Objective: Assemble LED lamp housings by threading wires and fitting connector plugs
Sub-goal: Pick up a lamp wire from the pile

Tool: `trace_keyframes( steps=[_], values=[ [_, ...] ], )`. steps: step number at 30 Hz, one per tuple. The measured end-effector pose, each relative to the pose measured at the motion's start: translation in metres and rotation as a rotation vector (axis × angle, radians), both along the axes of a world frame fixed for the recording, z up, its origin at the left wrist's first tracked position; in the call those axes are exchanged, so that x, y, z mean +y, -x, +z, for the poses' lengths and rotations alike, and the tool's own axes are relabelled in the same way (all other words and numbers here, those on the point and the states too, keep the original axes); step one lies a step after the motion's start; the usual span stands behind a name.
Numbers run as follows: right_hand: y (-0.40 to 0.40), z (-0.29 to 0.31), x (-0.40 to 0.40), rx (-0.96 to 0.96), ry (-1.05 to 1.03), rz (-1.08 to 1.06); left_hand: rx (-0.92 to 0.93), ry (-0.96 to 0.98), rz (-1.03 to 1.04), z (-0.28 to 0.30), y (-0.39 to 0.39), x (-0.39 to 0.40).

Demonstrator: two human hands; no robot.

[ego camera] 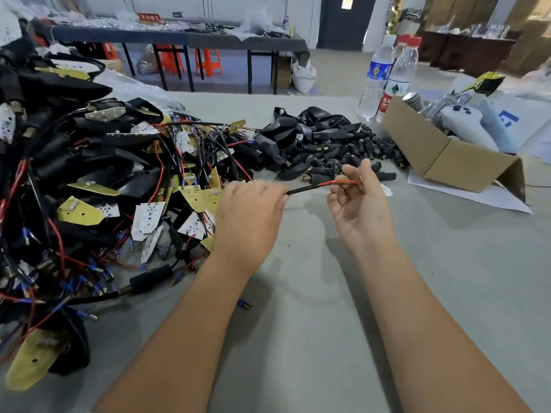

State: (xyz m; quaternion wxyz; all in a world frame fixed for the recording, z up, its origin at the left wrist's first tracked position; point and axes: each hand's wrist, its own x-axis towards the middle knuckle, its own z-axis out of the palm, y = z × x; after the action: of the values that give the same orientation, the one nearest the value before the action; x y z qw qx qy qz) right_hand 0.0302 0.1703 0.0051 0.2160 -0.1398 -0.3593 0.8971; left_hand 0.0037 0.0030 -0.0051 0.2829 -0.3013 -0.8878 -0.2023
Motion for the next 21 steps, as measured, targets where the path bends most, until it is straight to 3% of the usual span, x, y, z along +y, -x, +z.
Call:
trace_keyframes(
  steps=[8,13,15,18,21],
  values=[
    [0.004,-0.001,0.009,-0.135,-0.013,-0.127,-0.019,0.048,-0.114,0.008,-0.023,0.017],
    [-0.002,0.001,0.008,0.129,0.191,0.042,-0.070,0.065,-0.018,0.003,-0.021,0.018],
    [-0.003,0.003,0.002,0.150,0.062,0.161,-0.128,-0.084,-0.074,0.002,-0.021,0.021],
    [-0.001,0.001,-0.013,0.030,-0.313,0.270,-0.319,-0.350,-0.198,-0.003,-0.023,0.028],
    [0.003,-0.005,-0.022,-0.117,-0.495,0.190,-0.423,-0.401,-0.232,-0.007,-0.021,0.026]
  ],
)
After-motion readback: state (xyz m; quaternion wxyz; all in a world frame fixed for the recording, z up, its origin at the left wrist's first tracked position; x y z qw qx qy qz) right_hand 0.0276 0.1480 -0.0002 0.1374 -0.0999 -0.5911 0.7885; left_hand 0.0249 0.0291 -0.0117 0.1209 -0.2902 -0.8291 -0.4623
